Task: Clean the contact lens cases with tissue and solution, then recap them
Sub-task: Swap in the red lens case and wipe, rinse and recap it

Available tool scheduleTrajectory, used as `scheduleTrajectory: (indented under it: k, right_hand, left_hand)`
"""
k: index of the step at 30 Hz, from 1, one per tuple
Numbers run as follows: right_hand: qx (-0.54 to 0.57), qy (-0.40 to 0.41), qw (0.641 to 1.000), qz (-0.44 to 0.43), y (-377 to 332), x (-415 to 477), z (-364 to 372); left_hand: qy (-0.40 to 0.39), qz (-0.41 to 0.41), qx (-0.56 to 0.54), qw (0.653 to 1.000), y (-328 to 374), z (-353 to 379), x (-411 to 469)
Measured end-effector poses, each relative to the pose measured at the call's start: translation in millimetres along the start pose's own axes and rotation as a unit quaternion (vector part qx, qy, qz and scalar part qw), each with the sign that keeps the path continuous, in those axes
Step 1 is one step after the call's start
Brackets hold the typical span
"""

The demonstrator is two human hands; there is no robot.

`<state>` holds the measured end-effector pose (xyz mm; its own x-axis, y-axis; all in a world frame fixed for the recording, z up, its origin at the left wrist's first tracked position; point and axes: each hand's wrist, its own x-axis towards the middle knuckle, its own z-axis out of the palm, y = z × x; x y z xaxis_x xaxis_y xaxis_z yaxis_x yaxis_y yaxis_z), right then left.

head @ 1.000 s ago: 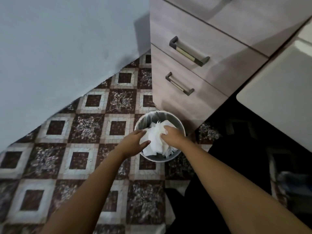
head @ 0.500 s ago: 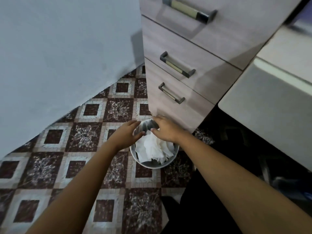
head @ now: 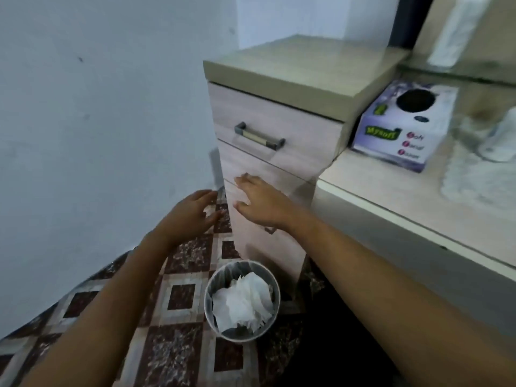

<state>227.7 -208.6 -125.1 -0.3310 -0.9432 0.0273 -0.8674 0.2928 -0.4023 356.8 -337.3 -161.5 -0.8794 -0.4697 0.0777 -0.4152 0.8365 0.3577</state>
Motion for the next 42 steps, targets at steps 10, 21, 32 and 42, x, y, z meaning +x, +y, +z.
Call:
scheduleTrajectory:
  k: [10, 21, 32, 42]
  right_hand:
    - [-0.033, 0.114, 0.993, 0.0, 4.2, -60.7, -112.4]
    - [-0.048, 0.223, 0.97, 0.085, 68.7, -174.8, -193.3]
    - [-0.091, 0.254, 0.934, 0.233, 141.8, -281.9, -216.8]
    - [-0.082, 0.24, 0.914, 0.317, 195.1, -326.1, -197.0]
  left_hand:
    - [0.104, 0.123, 0.005, 0.987, 101.6, -79.9, 26.9]
    - [0.119, 0.3, -0.035, 0.946, 254.6, -86.1, 50.2]
    - [0.032, 0.382, -0.051, 0.922, 375.0, -12.4, 69.0]
    - [-0.009, 0.419, -0.046, 0.907, 421.2, 47.5, 83.9]
